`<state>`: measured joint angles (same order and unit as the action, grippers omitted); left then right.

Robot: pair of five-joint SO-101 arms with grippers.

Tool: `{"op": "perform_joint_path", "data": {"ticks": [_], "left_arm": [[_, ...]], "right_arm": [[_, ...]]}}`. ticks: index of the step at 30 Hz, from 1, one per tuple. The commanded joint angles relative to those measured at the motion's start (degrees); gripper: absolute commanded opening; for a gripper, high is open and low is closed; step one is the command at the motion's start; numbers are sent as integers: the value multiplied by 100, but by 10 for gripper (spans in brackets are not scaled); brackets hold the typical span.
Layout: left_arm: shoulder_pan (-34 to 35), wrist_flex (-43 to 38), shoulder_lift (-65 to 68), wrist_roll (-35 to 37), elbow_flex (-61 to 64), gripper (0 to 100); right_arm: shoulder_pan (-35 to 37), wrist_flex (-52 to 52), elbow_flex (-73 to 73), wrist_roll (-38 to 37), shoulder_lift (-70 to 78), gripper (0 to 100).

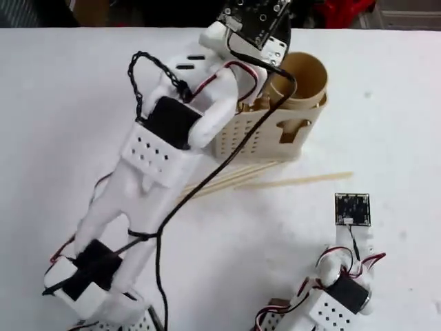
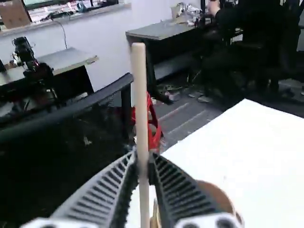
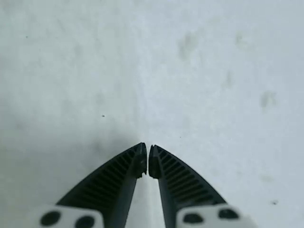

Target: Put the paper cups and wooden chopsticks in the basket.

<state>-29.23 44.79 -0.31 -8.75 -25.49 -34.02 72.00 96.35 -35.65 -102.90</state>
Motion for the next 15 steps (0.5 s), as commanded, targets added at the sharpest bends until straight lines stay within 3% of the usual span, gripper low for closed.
{"op": "perform_joint_path", "data": {"ticks": [1, 7, 10, 15], "left_arm": [[-31, 246, -31, 62, -237, 83], [-31, 413, -40, 9, -255, 83], [-31, 879, -119, 9, -290, 83], [-84, 3270, -690, 0, -237, 83]], "right_arm": [[-48, -57, 53, 0, -4, 24], [-48, -57, 53, 0, -4, 24], [-48, -57, 53, 0, -4, 24], [-48, -57, 53, 0, -4, 24]]}}
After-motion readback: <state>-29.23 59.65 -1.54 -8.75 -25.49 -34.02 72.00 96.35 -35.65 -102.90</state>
